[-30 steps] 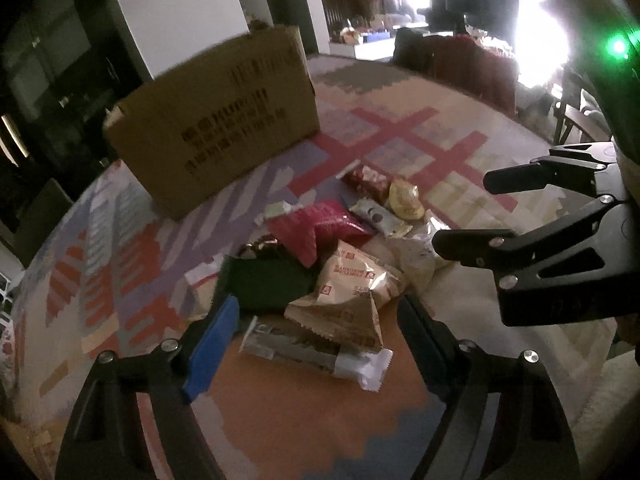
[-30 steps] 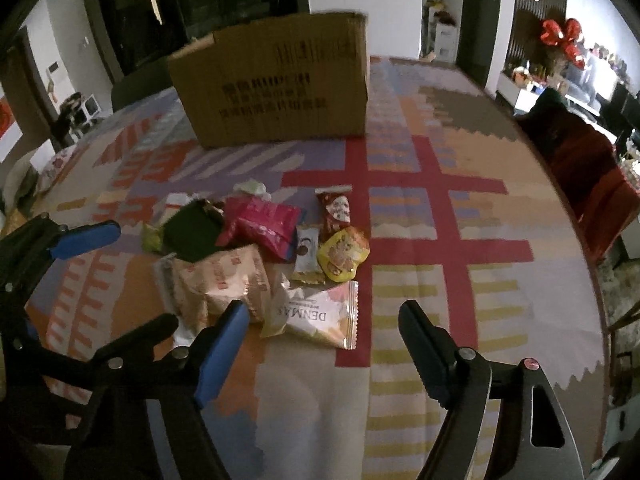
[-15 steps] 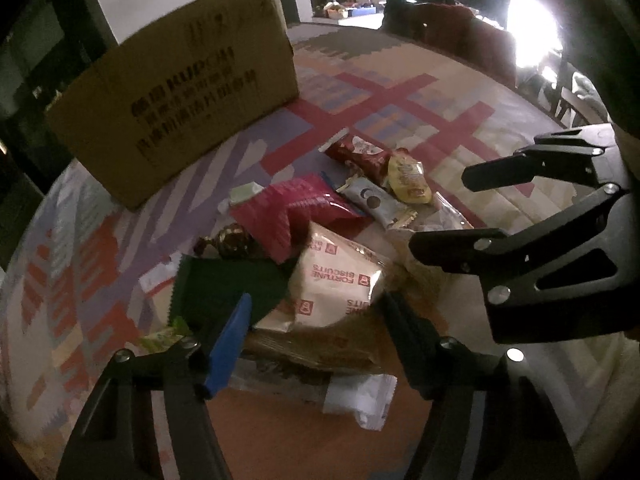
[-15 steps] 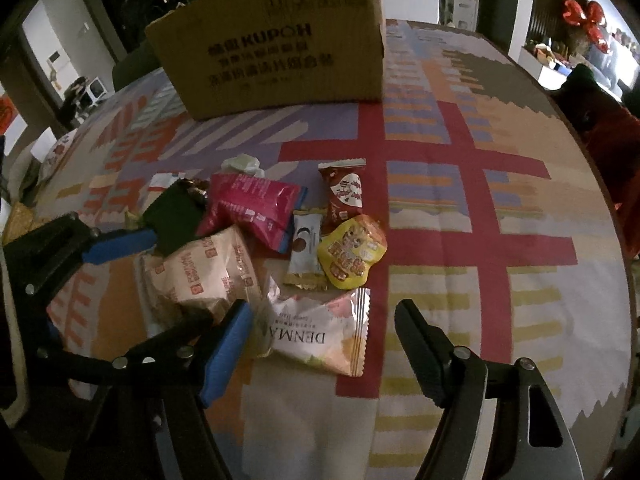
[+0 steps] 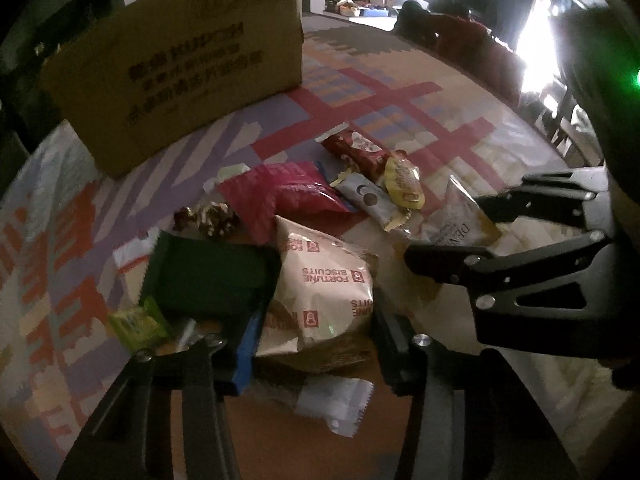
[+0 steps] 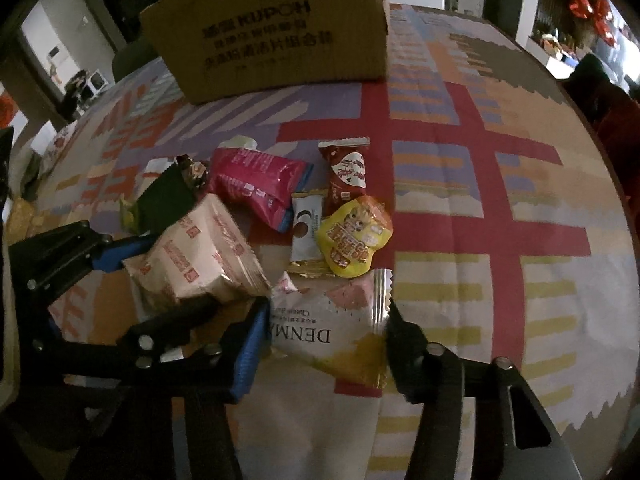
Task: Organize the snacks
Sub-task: 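Grasp the Fortune Biscuits bag with the left tool while the right tool grasps the white Denma packet, then carry both packets to the cardboard box and release them inside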
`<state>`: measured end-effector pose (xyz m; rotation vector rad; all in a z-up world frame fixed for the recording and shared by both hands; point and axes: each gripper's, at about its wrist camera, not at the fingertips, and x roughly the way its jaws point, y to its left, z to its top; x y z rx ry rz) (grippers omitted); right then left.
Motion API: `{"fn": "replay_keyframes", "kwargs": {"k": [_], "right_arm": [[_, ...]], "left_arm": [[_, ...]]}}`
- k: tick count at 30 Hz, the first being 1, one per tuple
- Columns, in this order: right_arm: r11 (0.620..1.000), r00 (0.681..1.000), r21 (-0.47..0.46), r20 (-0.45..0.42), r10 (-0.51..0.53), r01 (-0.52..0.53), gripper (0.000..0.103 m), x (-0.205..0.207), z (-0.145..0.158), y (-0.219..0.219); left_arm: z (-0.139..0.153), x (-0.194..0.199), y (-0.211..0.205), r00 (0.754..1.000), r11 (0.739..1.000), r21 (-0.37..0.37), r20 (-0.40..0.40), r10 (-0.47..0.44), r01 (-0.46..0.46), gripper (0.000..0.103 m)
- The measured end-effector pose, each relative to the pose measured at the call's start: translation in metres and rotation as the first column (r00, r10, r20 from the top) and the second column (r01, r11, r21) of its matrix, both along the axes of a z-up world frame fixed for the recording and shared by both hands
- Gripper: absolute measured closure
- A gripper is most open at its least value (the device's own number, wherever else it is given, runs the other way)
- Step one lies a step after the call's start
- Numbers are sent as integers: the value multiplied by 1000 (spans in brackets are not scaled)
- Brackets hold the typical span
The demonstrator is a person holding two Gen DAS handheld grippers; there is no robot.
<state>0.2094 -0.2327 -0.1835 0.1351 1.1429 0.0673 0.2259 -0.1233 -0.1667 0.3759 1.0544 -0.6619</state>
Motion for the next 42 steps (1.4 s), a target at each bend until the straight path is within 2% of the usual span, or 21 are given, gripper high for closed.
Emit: {"fn": "replay_keyframes", "kwargs": {"k": [3, 9, 17, 27, 32, 37, 42], "right_arm": [[1000, 1000, 1, 2, 13, -13, 61, -2, 1, 2], [1000, 1000, -6, 12, 29, -29, 62, -6, 8, 2], [999, 997, -31, 64, 35, -33, 62, -14, 35, 4], [997, 977, -42, 203, 65, -57, 62, -13, 86, 15], [997, 960, -44, 272, 74, -64, 62, -7, 114, 18], [998, 943, -6, 329, 56, -57, 62, 7, 140, 15], [999, 921, -17, 386, 47, -44, 62, 28, 160, 14]], "left_arm": [[3, -2, 2, 1000, 1000, -19, -15, 21, -21, 56], [16, -10, 5, 999, 997, -52, -9, 49, -50, 57], [53, -17, 18, 989, 988, -101, 70, 128, -121, 57], [107, -12, 36, 955, 967, -139, 182, 235, -212, 57], [131, -5, 43, 937, 958, -173, 230, 263, -227, 57], [156, 11, 47, 908, 954, -182, 304, 287, -240, 57], [176, 32, 48, 880, 950, -195, 367, 302, -245, 57]]}}
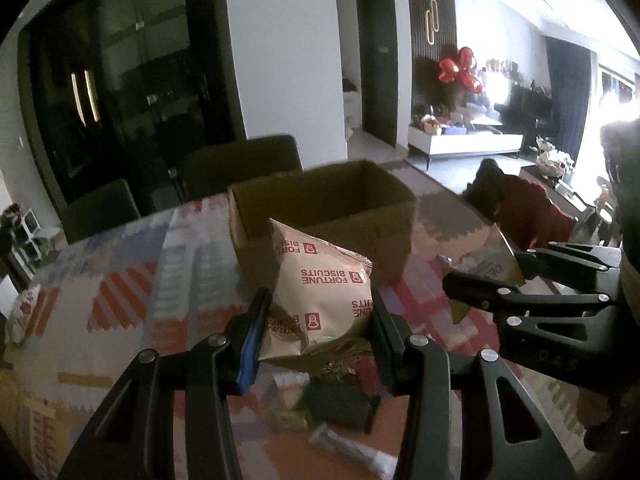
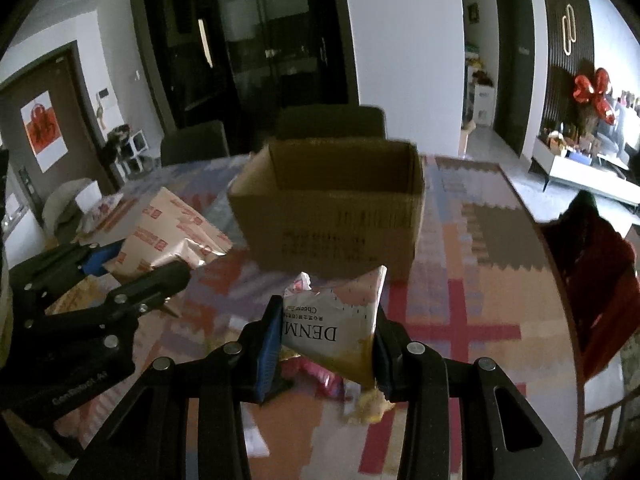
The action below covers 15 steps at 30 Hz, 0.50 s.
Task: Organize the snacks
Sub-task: 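Carry both packets to the cardboard box and release them inside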
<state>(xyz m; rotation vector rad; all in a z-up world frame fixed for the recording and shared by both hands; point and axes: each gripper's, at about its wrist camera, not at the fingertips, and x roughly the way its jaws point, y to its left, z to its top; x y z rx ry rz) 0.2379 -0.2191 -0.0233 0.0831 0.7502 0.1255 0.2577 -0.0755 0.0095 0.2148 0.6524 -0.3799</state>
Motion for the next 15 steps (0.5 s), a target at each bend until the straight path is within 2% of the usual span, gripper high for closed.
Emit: {"fn": "replay_keyframes", "kwargs": {"k": [4, 9, 15], "right_arm": [[1000, 1000, 12, 23, -3, 2, 62, 18, 11, -2], [1000, 998, -20, 59, -3, 4, 62, 41, 27, -4], [999, 996, -32, 86, 13, -10, 62, 75, 45, -10]], "left_arm": [[15, 17, -2, 999, 1000, -4, 34, 9, -8, 57], [31, 40, -4, 998, 1000, -14, 60, 18, -17, 57], [42, 74, -7, 998, 1000, -19, 60, 24, -23, 57]]}}
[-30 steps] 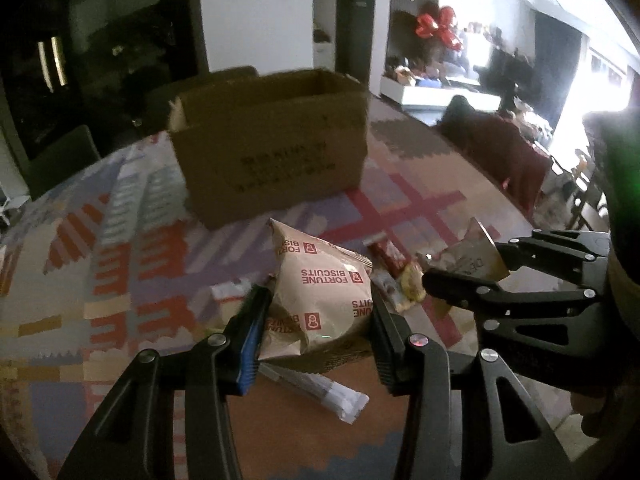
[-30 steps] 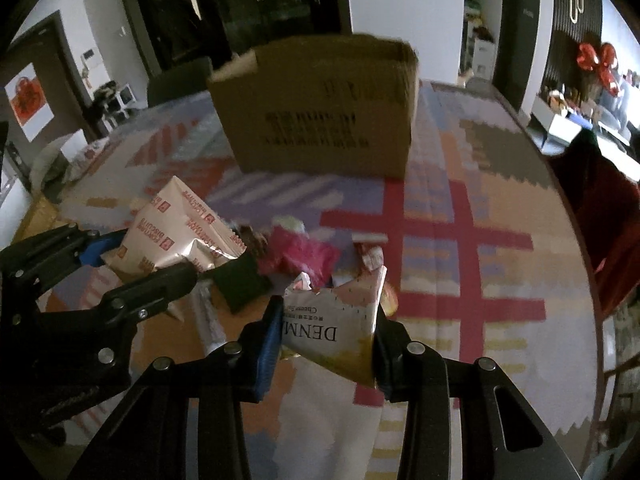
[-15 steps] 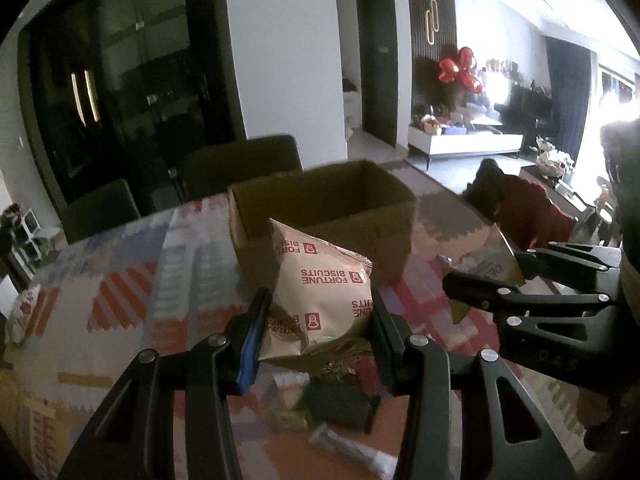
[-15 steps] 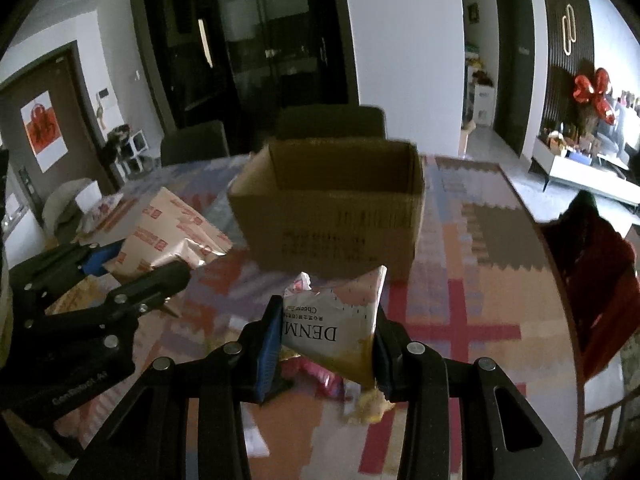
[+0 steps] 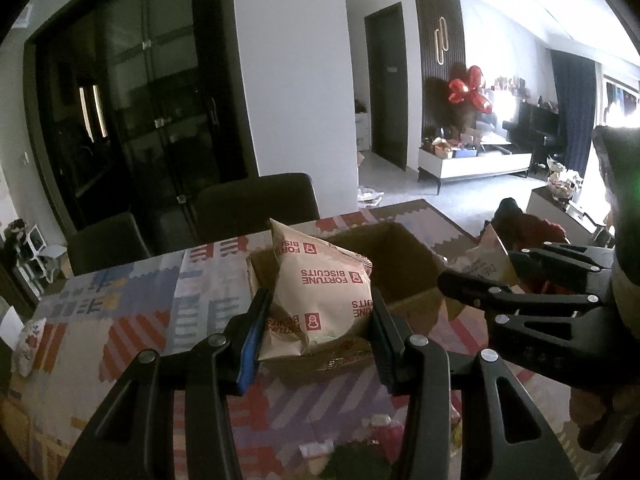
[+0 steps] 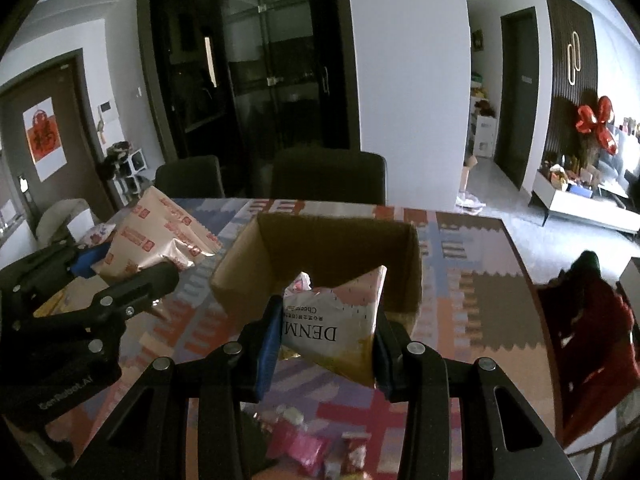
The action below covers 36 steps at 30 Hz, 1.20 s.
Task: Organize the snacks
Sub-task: 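Carry both packets to the cardboard box and release them inside, then withdraw both tools from the box back toward the snack pile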
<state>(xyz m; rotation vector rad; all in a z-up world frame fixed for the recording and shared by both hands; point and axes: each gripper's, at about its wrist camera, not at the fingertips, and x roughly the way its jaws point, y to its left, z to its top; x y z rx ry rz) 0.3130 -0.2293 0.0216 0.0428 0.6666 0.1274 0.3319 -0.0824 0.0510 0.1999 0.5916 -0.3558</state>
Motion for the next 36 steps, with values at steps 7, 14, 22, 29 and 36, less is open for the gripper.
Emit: {"fn": "replay_keyframes", "kwargs": {"k": [7, 14, 22, 29, 36], "right_arm": [[1000, 999, 12, -50, -3, 3, 62, 44, 1, -9], [1000, 992, -4, -122, 12, -12, 62, 85, 1, -12], [998, 967, 49, -255, -15, 29, 62, 125, -23, -24], [999, 954, 23, -298, -37, 45, 53, 137, -39, -24], [998, 960, -3, -275, -55, 56, 36, 130, -34, -25]], "left_arm": [[0, 44, -7, 999, 1000, 7, -53, 10, -10, 57], [-13, 86, -8, 981, 999, -29, -191, 9, -15, 57], [-32, 128, -16, 945, 999, -31, -327, 15, -27, 57], [-43, 143, -16, 937, 998, -21, -347, 41, -52, 34], [-32, 131, -10, 951, 996, 5, -299, 84, -86, 26]]}}
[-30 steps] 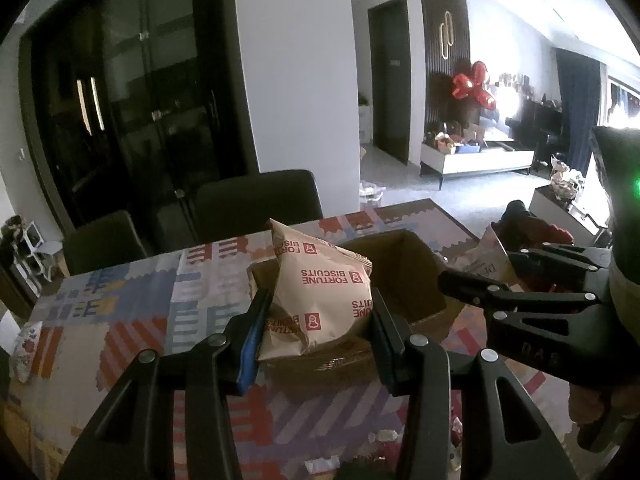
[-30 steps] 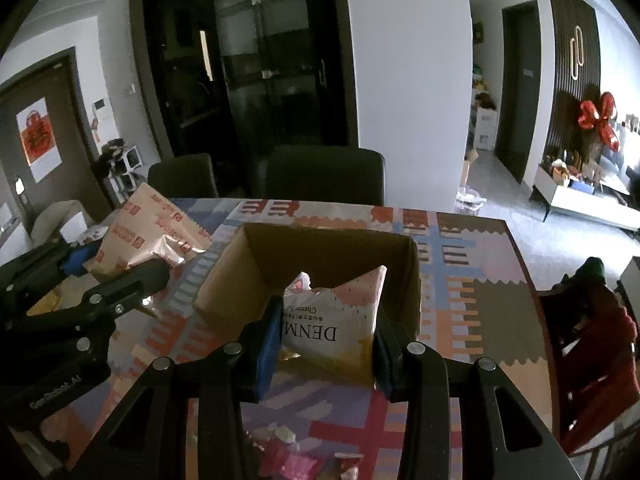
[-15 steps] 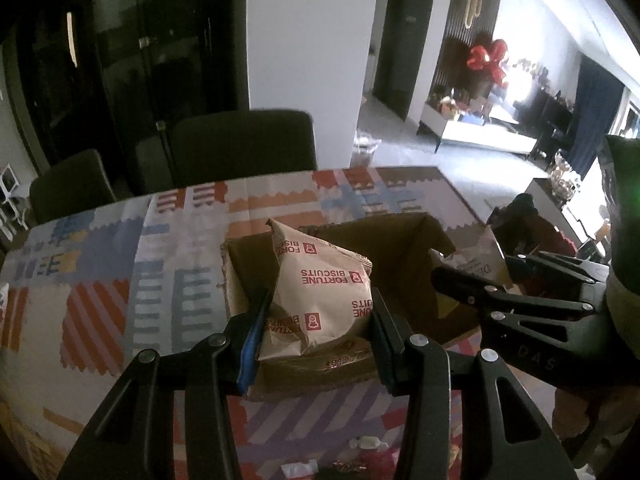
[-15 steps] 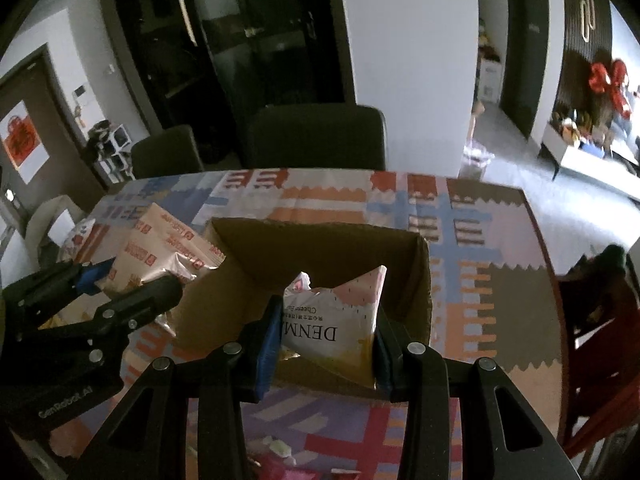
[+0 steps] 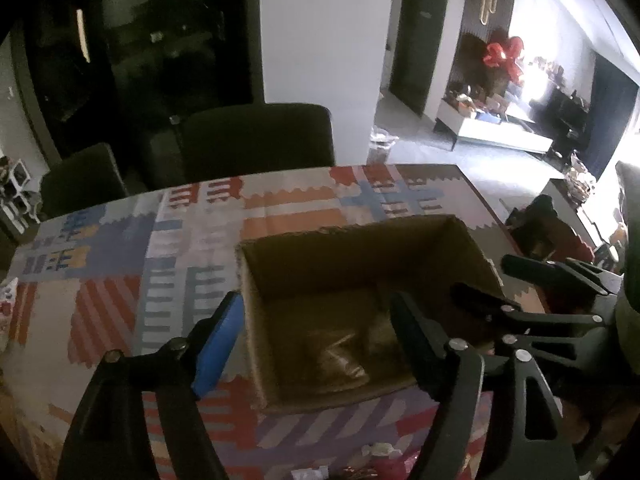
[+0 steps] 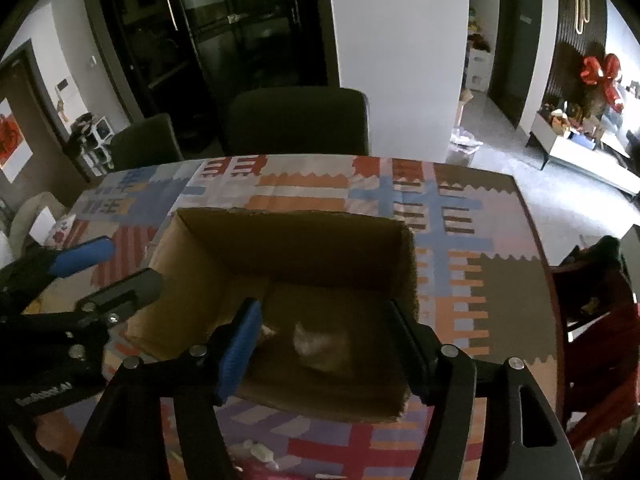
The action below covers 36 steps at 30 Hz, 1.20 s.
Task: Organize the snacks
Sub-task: 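Withdraw both tools from the box back toward the snack pile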
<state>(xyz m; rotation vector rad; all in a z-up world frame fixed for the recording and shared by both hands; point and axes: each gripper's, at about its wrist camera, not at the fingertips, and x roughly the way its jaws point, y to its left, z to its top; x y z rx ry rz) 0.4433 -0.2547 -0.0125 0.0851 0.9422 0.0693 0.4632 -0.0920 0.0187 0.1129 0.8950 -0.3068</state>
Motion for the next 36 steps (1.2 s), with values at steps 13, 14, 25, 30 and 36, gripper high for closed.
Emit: {"fn": "replay_keyframes", "kwargs": {"k": [13, 14, 25, 30, 36], "right_arm": [[1000, 995, 4, 102, -16, 16, 34, -61, 32, 7], [1000, 995, 4, 102, -16, 16, 34, -61, 32, 7], [1000, 990, -5, 137, 14, -13, 34, -121, 29, 18], [1000, 991, -4, 135, 14, -14, 34, -146, 18, 20], [1000, 996, -3, 90, 20, -20, 34, -168, -3, 22]], "left_arm": [[35, -66, 17, 992, 1000, -4, 127, 23, -23, 19], [37, -71, 18, 991, 1000, -8, 132, 27, -26, 19], [34, -139, 37, 981, 996, -14, 170, 95, -94, 19], [18, -164, 42, 984, 994, -6, 140, 110, -110, 19], [-7, -190, 42, 990, 994, 29, 96, 106, -110, 19]]}}
